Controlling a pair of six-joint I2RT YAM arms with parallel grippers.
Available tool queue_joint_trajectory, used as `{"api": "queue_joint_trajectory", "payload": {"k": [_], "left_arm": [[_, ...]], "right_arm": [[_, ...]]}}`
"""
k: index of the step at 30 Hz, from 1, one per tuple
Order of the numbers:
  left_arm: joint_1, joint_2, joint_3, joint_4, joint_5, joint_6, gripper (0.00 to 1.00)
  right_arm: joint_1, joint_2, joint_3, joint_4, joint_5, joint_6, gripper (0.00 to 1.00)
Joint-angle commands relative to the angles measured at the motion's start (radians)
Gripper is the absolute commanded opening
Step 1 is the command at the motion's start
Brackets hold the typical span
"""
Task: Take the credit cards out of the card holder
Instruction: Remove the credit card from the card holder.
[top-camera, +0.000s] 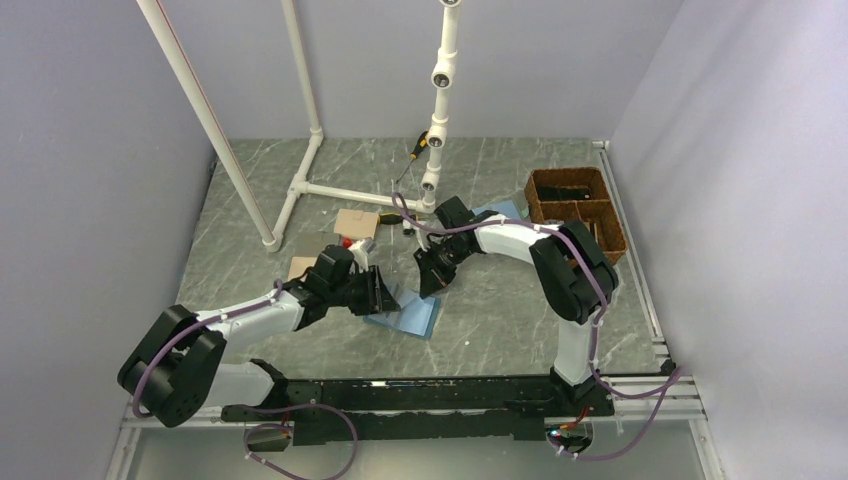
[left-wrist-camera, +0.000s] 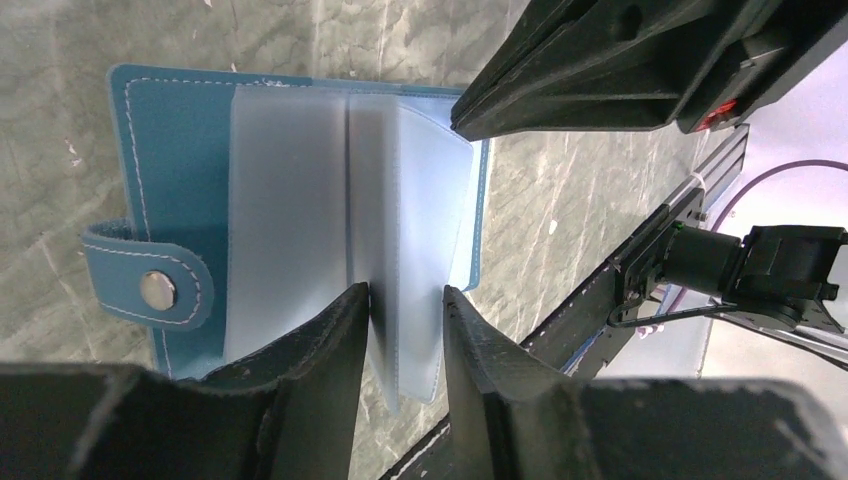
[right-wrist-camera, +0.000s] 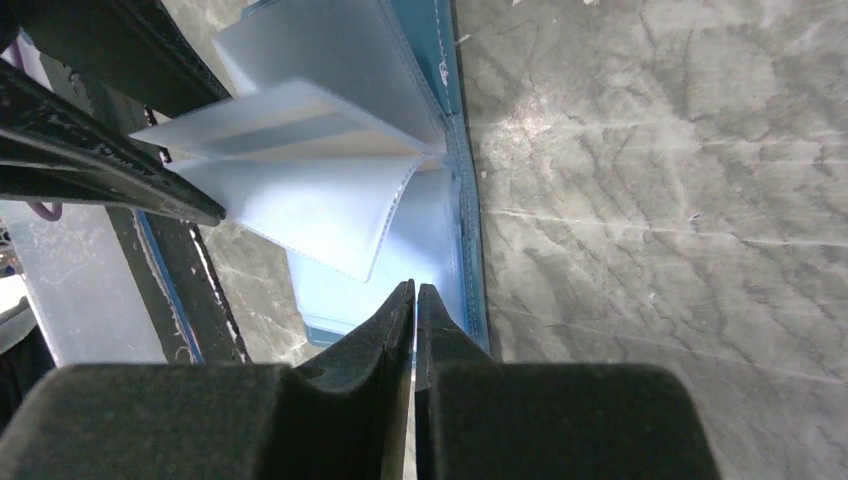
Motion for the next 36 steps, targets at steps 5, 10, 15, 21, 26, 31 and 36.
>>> {"api": "queue_joint_trajectory", "payload": {"k": [5,10,15,21,26,31,36], "left_arm": [[0.015,0.008,-0.014,0.089,0.056,-0.019,0.36],[0.015,0.047,-0.009,0.139,0.091,-0.038,0.35],[0.015,0.082,-0.004,0.168,0.109,-0.048,0.35],[0.015,0.102,0.010,0.152,0.105,-0.045,0.37],[0.015,0.086,0.010,0.132,0.096,-0.038,0.44],[0.021,0.048,0.003,0.088,0.060,-0.024,0.49],[0.039,0.040,-0.009,0.092,0.061,-0.024,0.48]], "right_arm": [[-0.006,-0.083,0.072,-0.068,-0.117,-0.101,0.10],[0.002,-0.090,0.059,-0.023,-0.208,-0.047,0.12],[0.022,-0.078,0.036,0.065,-0.095,0.061,0.12],[0.082,-0.021,0.033,0.084,0.023,0.089,0.12],[0.130,0.018,0.059,0.046,0.073,0.061,0.12],[0.130,0.021,0.068,0.025,0.099,0.031,0.12],[0.128,0.034,0.086,-0.012,0.126,-0.007,0.12]]}}
